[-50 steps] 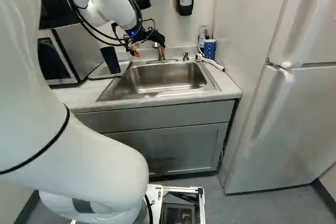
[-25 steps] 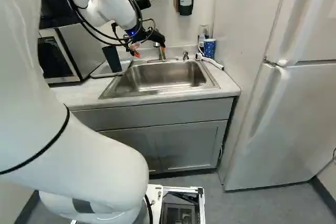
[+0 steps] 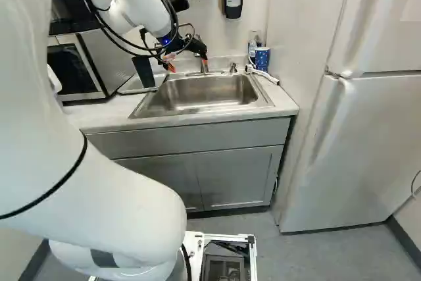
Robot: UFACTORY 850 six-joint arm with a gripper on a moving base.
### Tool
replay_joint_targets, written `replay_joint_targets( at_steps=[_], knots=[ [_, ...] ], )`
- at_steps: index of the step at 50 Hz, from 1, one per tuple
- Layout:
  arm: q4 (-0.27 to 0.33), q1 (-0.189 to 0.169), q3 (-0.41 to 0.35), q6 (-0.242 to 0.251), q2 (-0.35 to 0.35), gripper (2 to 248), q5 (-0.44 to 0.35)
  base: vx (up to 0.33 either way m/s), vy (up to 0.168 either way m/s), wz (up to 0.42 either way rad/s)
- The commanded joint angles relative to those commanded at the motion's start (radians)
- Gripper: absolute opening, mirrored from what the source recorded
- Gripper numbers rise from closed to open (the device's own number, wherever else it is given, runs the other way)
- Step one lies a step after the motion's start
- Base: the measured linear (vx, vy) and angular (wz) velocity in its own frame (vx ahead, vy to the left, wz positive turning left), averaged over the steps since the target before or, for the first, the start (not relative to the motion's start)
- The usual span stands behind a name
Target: Rinse the cup and place it in the tray
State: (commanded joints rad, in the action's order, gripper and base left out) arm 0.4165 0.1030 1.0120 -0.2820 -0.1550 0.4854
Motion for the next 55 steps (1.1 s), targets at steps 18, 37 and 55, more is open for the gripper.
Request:
replay_joint_targets(
  at_steps=[18, 37, 55],
  knots=[
    [0.0, 0.0, 0.0, 0.0, 0.0, 247, 0.0, -0.085, -0.018, 0.013],
    [0.0, 0.0, 0.0, 0.0, 0.0, 247, 0.0, -0.085, -0.028, 0.014],
    [0.0, 0.0, 0.0, 0.0, 0.0, 247, 0.0, -0.085, -0.031, 0.013]
  ],
)
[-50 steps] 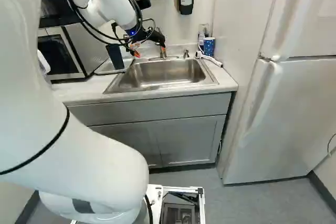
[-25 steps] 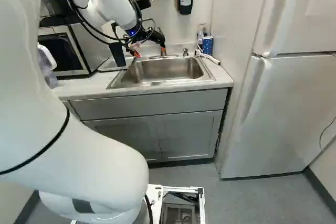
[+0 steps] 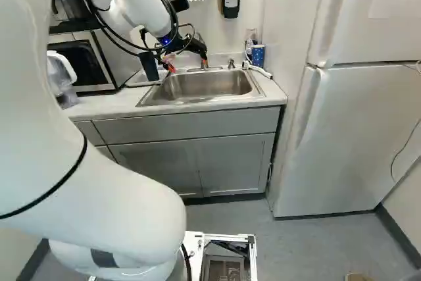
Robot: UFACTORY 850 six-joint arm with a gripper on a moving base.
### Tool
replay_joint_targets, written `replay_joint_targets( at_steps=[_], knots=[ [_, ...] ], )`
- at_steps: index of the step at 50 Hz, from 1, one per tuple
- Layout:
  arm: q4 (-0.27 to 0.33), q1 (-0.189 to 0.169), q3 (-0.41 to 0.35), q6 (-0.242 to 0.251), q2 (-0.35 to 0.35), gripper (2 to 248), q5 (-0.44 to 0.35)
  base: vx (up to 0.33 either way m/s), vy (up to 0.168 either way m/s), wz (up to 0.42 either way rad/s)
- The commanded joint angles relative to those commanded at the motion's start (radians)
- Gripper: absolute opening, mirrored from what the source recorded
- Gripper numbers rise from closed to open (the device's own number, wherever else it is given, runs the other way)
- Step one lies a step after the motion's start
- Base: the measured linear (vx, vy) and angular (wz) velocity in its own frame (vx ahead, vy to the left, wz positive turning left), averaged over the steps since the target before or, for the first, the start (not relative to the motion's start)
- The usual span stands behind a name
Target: Rinse the cup and place it in the tray
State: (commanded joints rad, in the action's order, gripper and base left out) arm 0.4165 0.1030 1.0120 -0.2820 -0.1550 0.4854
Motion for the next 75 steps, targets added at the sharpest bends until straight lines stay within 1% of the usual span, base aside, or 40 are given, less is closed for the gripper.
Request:
replay_joint_targets(
  at_steps=[75],
  knots=[
    [0.0, 0.0, 0.0, 0.0, 0.0, 247, 0.0, -0.091, -0.031, 0.012]
  ],
)
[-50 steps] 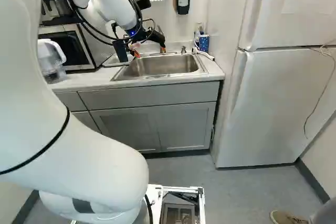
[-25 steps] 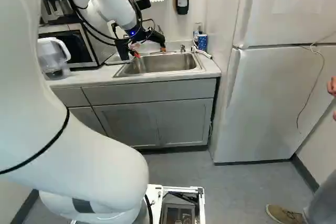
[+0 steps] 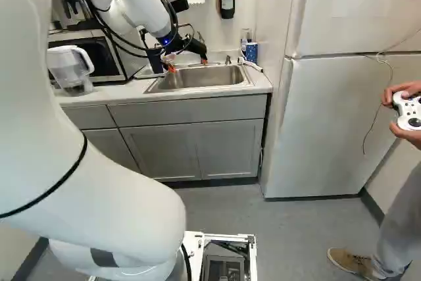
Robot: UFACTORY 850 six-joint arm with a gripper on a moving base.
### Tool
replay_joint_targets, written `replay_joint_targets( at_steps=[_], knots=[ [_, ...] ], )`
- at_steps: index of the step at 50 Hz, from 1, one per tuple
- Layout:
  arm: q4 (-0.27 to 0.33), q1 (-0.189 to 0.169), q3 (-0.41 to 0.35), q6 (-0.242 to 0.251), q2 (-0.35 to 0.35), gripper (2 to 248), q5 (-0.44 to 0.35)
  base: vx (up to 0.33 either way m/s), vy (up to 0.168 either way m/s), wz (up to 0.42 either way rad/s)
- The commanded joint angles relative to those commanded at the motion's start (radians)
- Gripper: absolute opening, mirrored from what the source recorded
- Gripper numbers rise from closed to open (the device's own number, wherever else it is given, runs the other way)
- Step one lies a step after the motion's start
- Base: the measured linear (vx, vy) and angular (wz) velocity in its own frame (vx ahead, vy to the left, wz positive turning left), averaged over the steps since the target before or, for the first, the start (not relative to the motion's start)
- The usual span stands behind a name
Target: Rinse the cup and place it in the tray
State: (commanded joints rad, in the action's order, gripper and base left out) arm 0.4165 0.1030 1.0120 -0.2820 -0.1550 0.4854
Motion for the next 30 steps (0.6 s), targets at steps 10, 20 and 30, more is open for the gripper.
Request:
replay_joint_targets(
  at_steps=[10, 20, 30],
  knots=[
    [0.0, 0.0, 0.0, 0.0, 0.0, 247, 0.0, -0.116, -0.034, 0.005],
    [0.0, 0.0, 0.0, 0.0, 0.0, 247, 0.0, -0.152, -0.038, 0.008],
    [0.0, 0.0, 0.0, 0.0, 0.0, 247, 0.0, -0.163, -0.039, 0.014]
  ],
)
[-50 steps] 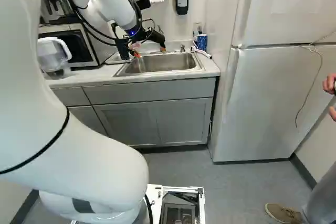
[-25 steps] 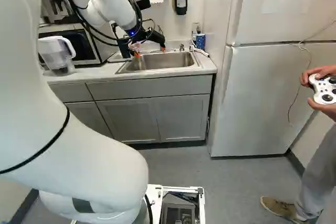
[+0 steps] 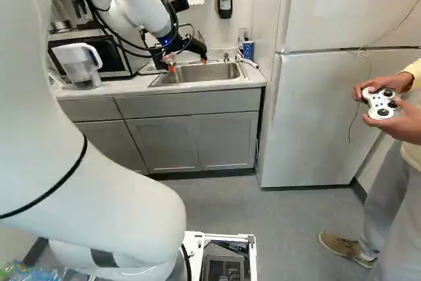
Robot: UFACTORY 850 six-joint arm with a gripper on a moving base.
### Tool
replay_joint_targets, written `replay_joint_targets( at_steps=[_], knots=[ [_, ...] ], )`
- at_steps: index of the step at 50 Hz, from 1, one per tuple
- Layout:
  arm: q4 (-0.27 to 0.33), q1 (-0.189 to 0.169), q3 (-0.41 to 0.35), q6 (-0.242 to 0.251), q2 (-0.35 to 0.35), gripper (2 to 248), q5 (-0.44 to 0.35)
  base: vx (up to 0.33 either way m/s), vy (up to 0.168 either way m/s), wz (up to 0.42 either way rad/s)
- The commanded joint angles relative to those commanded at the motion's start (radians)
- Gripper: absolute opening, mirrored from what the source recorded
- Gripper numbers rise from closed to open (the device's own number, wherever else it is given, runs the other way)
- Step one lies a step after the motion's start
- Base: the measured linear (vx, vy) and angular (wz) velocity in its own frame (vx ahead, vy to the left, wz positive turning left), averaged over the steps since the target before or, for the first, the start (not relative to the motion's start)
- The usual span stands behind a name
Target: Rinse the cup and place it in the tray
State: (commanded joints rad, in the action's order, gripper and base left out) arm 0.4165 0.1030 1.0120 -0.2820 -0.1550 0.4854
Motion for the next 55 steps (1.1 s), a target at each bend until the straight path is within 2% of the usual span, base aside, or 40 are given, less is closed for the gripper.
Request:
replay_joint_targets(
  at_steps=[32, 55],
  knots=[
    [-0.002, 0.0, -0.004, 0.001, -0.001, 247, -0.007, -0.017, -0.003, 0.0],
    [-0.02, -0.005, -0.044, 0.013, -0.006, 247, -0.065, 0.0, 0.0, 0.0]
  ],
)
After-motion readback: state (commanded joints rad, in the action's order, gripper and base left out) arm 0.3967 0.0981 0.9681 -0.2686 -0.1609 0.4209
